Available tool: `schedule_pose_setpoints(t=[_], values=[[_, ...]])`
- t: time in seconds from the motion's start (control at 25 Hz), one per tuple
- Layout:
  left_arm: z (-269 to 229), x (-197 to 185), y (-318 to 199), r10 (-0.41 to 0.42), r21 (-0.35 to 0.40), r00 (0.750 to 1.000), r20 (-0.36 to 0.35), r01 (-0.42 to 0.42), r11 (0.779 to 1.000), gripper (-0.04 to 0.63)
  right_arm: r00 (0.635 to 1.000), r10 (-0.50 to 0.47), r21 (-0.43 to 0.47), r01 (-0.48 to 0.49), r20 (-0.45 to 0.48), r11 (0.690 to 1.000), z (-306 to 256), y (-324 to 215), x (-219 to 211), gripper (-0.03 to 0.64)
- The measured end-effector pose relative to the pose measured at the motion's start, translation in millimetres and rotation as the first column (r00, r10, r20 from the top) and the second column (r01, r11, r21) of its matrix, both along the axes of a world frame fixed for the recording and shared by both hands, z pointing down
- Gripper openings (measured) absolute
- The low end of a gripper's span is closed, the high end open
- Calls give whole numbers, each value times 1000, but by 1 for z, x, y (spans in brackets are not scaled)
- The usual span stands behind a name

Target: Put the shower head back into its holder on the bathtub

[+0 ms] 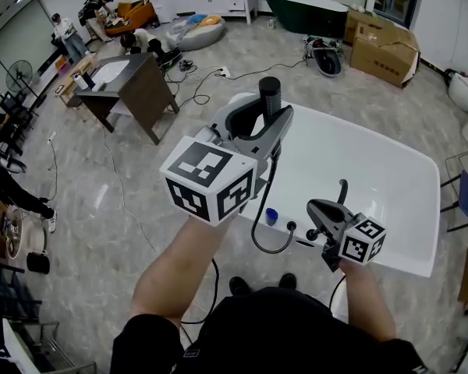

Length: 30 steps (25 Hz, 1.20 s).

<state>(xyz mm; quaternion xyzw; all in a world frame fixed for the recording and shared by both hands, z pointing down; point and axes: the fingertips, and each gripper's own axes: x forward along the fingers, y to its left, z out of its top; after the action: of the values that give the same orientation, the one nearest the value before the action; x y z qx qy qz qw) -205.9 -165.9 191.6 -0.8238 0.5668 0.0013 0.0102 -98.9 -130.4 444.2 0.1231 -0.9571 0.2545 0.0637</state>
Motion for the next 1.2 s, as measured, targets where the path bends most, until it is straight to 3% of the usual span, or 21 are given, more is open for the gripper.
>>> schedule_pose_setpoints(t=[0.28, 0.44, 0.56, 0.72, 0.92, 1.0, 1.2], values=[[-32, 34, 20, 110, 49, 993, -36, -109, 993, 147, 998, -48, 30, 50, -51, 998, 5, 4, -25, 211], [-46, 47, 32, 172, 68, 983, -66, -168, 984, 147, 992, -103, 39, 106, -67, 994, 9, 16, -42, 249], [-50, 53, 37, 198, 74, 978, -71, -192, 979, 147, 984, -162, 24, 165, -80, 986, 20, 29, -50, 243], [-45, 55, 43, 205, 64, 975, -80, -200, 978, 147, 982, -148, 27, 152, -116, 988, 35, 31, -47, 136], [-40, 52, 45, 208, 55, 970, -125, -203, 978, 147, 978, -171, 33, 176, -122, 984, 39, 30, -45, 140], [-37, 49, 45, 199, 53, 972, -128, -194, 980, 147, 979, -162, 40, 168, -127, 985, 38, 27, -44, 83], [-29, 34, 51, 166, 59, 972, -169, -158, 986, 147, 983, -109, 46, 117, -147, 992, 39, 8, -39, 75]])
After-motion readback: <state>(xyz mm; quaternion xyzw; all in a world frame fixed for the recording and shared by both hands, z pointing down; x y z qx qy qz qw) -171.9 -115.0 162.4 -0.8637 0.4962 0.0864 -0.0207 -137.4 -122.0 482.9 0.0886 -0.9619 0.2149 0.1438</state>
